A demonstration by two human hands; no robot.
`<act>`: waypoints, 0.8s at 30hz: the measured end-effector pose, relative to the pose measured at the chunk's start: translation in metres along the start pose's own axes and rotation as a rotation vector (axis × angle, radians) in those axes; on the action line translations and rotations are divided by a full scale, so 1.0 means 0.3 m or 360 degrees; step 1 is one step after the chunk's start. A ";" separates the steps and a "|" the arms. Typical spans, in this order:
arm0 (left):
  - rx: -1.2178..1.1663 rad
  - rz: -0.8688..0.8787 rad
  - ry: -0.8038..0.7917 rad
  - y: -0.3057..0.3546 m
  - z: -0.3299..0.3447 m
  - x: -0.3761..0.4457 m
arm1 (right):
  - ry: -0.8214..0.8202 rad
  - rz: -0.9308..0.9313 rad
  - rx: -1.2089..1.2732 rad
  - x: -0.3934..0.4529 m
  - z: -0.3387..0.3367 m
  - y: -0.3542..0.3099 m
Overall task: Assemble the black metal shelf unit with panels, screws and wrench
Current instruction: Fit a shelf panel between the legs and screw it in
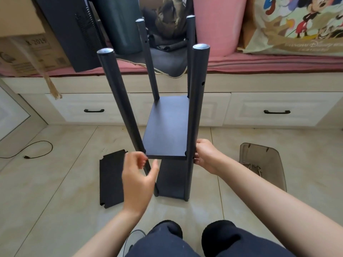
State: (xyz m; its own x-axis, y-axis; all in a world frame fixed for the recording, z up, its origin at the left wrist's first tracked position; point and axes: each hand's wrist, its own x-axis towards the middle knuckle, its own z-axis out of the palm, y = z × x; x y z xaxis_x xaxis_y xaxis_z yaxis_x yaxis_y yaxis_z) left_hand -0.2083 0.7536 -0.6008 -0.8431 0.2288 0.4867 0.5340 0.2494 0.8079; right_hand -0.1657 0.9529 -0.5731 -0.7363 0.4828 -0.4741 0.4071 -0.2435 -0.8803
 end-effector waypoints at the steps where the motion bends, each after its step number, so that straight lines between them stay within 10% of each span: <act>1: 0.0101 0.0213 -0.0153 0.010 0.014 0.003 | 0.0004 -0.0002 0.0000 0.000 -0.003 -0.001; 8: 0.0664 0.0459 -0.0919 0.029 0.167 0.067 | -0.0082 0.0009 0.0070 0.007 -0.033 -0.007; 24: 0.0402 0.0461 -0.0861 0.006 0.173 0.080 | -0.0566 0.0122 0.0379 0.005 -0.055 0.017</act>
State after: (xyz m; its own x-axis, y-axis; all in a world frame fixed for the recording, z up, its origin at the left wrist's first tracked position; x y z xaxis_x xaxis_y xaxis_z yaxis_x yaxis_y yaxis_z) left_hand -0.2244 0.8084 -0.6049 -0.5476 0.7435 0.3838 0.7883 0.3047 0.5345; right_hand -0.1558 0.9662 -0.5778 -0.8663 0.1460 -0.4777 0.3622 -0.4747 -0.8021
